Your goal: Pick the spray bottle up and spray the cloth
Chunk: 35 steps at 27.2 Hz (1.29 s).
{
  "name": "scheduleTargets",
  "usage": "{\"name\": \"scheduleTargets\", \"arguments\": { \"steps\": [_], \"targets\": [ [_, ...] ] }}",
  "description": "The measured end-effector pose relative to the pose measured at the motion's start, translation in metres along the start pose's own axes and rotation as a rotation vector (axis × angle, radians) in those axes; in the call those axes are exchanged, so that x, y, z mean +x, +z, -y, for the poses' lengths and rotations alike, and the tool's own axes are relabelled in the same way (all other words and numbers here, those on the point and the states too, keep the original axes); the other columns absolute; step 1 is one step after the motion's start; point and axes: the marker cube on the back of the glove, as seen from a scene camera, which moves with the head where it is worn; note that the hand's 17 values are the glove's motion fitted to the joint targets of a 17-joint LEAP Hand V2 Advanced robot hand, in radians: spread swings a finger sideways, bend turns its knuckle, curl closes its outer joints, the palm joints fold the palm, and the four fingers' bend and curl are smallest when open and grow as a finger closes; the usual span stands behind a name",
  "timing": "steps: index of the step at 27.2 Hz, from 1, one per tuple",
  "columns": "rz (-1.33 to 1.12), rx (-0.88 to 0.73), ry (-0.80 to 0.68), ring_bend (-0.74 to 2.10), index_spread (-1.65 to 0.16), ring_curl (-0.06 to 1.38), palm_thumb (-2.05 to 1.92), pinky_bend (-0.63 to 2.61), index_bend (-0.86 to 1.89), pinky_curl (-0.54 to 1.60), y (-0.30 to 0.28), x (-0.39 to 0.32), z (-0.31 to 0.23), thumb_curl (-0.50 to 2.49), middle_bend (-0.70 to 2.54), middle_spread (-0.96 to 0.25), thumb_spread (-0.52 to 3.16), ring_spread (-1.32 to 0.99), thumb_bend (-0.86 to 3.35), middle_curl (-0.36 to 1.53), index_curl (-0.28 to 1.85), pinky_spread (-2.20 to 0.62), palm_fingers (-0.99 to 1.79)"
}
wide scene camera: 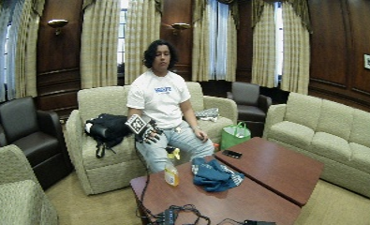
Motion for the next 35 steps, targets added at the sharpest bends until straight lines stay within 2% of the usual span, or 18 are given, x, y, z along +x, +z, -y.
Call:
{"name": "scheduleTargets", "arguments": {
  "steps": [4, 12, 18, 35],
  "targets": [
    [0.054, 0.113, 0.034, 0.34, -0.41, 0.29, 0.61, 0.19, 0.15, 0.3, 0.012, 0.012, 0.014, 0.29, 0.19, -0.14, 1.05, -0.14, -0.01, 0.31, 0.3, 0.14, 0.62],
    [0.192, 0.008, 0.07, 0.35, -0.41, 0.3, 0.64, 0.18, 0.15, 0.3, 0.015, 0.024, 0.027, 0.3, 0.2, -0.14, 1.05, -0.14, -0.01, 0.32, 0.3, 0.14, 0.64],
    [0.329, 0.038, 0.144, 0.36, -0.4, 0.31, 0.72, 0.18, 0.14, 0.3, 0.017, 0.037, 0.053, 0.33, 0.2, -0.14, 1.06, -0.14, 0.01, 0.34, 0.3, 0.13, 0.67],
    [0.478, 0.103, 0.27, 0.37, -0.39, 0.33, 0.78, 0.18, 0.14, 0.3, 0.041, 0.055, 0.123, 0.35, 0.21, -0.14, 1.05, -0.14, -0.02, 0.37, 0.3, 0.12, 0.67]
  ]
}}
